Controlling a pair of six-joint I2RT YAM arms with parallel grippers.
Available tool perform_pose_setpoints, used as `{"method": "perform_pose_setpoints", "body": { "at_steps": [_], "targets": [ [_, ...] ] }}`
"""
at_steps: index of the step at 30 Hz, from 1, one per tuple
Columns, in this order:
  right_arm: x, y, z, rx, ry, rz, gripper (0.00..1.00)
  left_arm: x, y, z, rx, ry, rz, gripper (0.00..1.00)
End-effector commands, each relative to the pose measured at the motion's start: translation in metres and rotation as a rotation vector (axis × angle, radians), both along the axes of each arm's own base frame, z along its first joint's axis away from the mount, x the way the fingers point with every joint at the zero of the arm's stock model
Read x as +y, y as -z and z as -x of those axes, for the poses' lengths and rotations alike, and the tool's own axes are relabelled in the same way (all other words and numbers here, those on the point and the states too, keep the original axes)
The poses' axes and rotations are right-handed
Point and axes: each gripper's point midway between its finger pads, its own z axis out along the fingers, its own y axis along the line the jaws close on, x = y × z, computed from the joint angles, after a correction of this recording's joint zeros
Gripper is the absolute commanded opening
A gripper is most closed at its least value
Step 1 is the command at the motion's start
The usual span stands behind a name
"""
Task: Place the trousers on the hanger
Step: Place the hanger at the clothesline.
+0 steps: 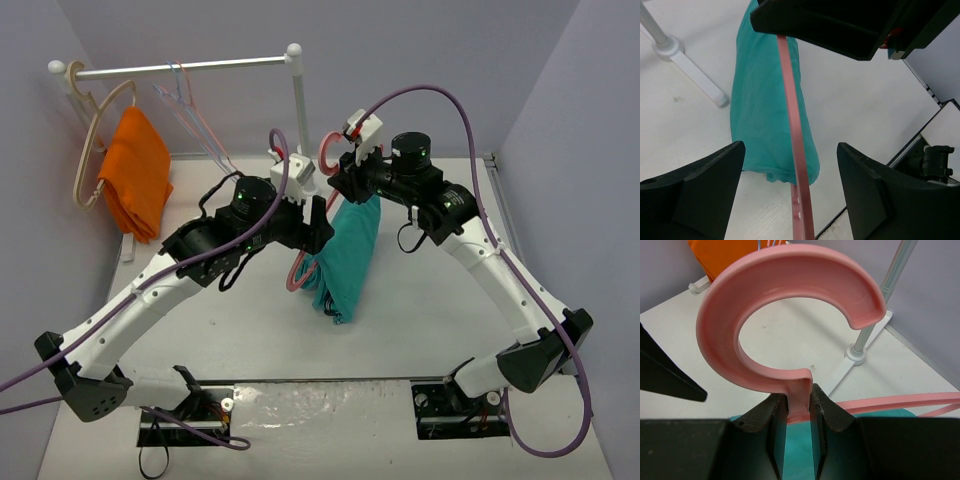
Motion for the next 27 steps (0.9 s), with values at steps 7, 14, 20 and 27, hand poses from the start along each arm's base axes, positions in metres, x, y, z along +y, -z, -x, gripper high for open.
{"method": "perform_pose_setpoints", "body": {
  "at_steps": [7,14,20,27],
  "targets": [
    [0.008,-0.050,-0.001,-0.147,0.002,-0.108,0.00,-0.021,-0.019,-0.005,-0.055,0.006,0.022,0.38],
    [0.007,-0.047,-0.001,-0.146,0.005,-0.105,0.00,-0.012,-0.023,-0.005,-0.091,-0.032,0.008,0.19],
    [0.008,-0.048,-0.001,-0.146,0.001,-0.107,0.00,-0.005,-0.029,-0.005,-0.112,-0.041,-0.003,0.26],
    [0.008,-0.049,0.000,-0.145,-0.002,-0.111,0.00,-0.014,-0.025,-0.003,-0.100,-0.004,0.002,0.18]
  ]
}}
